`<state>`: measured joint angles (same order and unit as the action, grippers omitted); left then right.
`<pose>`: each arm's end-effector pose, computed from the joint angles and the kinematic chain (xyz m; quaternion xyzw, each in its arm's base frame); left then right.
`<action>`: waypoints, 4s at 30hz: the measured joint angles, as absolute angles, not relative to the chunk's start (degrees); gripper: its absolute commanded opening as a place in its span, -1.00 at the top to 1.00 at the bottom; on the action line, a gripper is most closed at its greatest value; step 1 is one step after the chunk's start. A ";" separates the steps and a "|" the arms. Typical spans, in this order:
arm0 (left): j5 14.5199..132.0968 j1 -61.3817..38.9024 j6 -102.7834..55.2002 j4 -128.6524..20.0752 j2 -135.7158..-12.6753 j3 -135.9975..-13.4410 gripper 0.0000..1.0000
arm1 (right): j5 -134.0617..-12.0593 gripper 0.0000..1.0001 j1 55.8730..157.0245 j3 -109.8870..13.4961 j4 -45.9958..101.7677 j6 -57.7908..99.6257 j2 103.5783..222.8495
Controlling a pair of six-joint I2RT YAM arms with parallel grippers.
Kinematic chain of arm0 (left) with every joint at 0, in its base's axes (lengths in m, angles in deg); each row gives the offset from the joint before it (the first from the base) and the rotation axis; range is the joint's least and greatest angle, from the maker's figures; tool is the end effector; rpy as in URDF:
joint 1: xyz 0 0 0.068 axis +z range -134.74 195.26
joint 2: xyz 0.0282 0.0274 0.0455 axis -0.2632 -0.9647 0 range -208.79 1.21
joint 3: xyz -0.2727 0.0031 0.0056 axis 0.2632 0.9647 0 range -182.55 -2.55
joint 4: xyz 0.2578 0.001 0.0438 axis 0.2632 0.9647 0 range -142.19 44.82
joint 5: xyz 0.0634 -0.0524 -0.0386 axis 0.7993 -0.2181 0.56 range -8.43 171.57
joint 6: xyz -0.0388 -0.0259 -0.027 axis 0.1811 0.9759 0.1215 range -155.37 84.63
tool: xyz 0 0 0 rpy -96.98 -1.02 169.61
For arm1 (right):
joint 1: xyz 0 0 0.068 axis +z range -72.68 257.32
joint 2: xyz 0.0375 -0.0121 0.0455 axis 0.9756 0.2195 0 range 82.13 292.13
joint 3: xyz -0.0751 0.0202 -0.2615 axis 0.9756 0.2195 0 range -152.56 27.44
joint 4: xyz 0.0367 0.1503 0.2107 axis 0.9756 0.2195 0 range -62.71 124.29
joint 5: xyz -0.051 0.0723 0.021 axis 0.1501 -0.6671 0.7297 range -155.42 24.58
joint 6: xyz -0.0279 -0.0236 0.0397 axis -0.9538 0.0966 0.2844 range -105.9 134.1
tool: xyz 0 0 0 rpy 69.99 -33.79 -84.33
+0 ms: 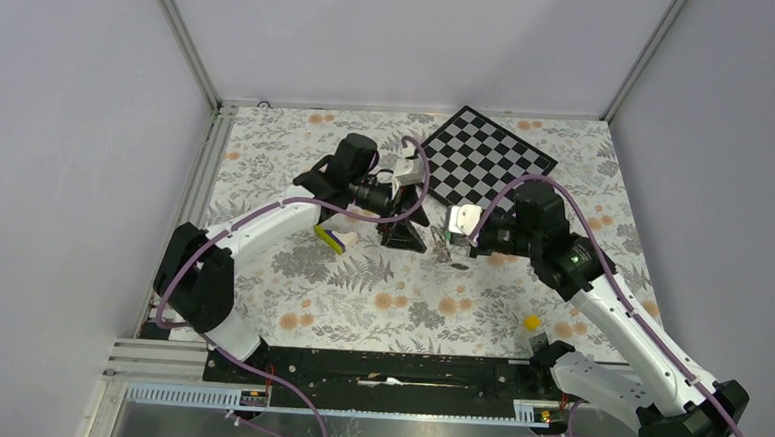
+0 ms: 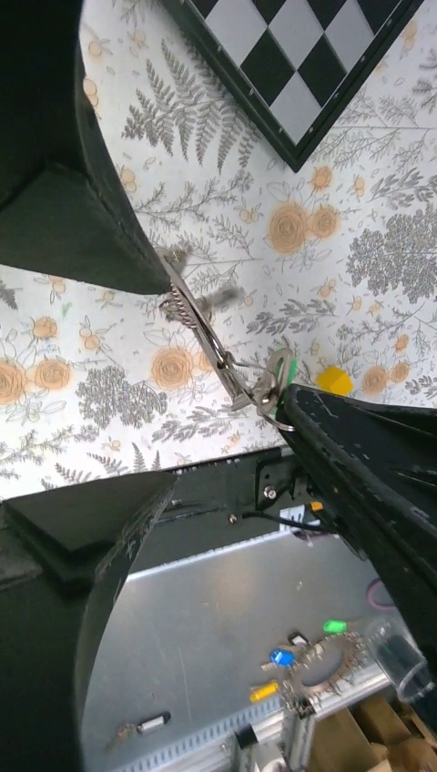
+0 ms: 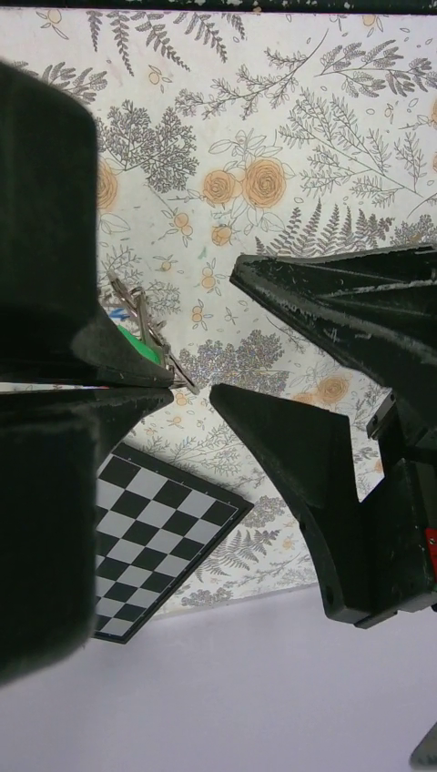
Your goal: Put the keys on the keyring
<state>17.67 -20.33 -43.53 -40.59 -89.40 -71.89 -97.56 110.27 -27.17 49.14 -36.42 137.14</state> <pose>0.2646 -0.2286 0.2958 0.5125 0.5973 -0.5477 0.2840 0.1663 0.1304 0.3487 -0.6462 0.4926 0.1453 0.5645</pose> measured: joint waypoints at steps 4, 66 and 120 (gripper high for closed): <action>17.78 -20.33 -51.84 -39.91 -89.59 -71.87 -0.75 | -97.54 1.00 110.27 -27.17 49.29 -35.98 136.46; 39.31 -23.70 -72.89 -20.15 -83.19 -76.00 1.00 | -88.23 -0.10 107.52 -14.12 39.76 -26.45 133.16; 20.45 -19.94 -70.27 -33.88 -82.38 -65.66 1.00 | -104.01 0.03 106.77 -16.46 42.86 -23.26 138.78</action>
<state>20.45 -19.94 -70.27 -33.88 -82.38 -65.66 -104.01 106.77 -16.46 42.86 -23.26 138.78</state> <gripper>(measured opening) 0.040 0.491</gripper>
